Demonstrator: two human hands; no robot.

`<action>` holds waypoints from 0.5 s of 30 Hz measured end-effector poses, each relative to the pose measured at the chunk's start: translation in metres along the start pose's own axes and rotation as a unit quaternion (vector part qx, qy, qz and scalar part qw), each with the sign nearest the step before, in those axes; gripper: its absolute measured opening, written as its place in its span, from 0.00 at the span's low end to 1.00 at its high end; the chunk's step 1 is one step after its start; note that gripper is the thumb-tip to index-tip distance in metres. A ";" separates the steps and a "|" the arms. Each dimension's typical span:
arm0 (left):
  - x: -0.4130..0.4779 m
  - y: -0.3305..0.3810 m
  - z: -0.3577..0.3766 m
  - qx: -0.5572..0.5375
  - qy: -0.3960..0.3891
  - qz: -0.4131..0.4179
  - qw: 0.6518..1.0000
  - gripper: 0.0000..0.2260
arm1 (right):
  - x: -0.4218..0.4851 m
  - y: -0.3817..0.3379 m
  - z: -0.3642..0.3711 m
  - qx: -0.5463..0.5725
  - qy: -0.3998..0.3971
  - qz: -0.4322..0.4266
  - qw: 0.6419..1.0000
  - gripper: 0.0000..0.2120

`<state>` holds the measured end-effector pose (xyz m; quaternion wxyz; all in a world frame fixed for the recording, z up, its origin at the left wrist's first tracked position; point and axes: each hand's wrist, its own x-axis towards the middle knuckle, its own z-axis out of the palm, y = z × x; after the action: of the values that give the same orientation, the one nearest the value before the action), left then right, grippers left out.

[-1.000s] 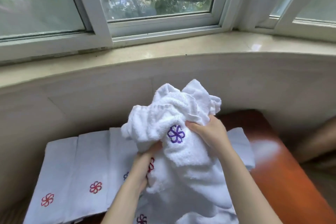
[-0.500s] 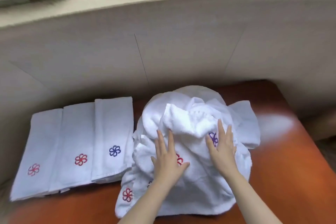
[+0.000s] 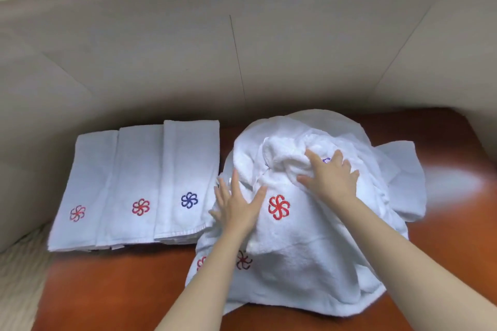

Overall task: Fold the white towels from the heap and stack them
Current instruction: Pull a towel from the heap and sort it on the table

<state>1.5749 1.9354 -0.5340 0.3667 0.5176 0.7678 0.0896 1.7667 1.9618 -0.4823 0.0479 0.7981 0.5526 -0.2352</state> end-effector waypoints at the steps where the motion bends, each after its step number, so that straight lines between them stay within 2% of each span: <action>1: 0.001 -0.017 -0.004 0.002 -0.002 -0.044 0.999 0.43 | -0.002 -0.003 -0.001 -0.015 0.025 -0.010 1.000 0.34; 4: 0.005 -0.066 -0.001 -0.023 -0.083 -0.123 0.989 0.48 | -0.001 -0.006 -0.001 -0.011 0.043 -0.021 0.999 0.39; 6: -0.004 -0.072 0.016 -0.102 -0.124 -0.134 0.978 0.43 | 0.008 -0.003 -0.007 0.020 0.064 -0.020 0.998 0.34; 9: -0.023 -0.059 0.043 -0.249 -0.178 -0.171 0.936 0.41 | 0.022 -0.004 -0.021 0.018 0.082 -0.055 0.995 0.23; 12: -0.025 -0.056 0.052 -0.286 -0.186 -0.158 0.927 0.42 | 0.028 -0.009 -0.032 0.017 0.119 -0.074 0.990 0.13; 15: -0.015 -0.058 0.054 -0.316 -0.205 -0.171 0.910 0.47 | 0.032 -0.015 -0.040 0.040 0.168 -0.065 0.983 0.12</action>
<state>1.5717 1.8834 -0.5955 0.6701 0.2427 0.6839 0.1560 1.7750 2.0086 -0.4578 -0.0927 0.7901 0.5935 -0.1221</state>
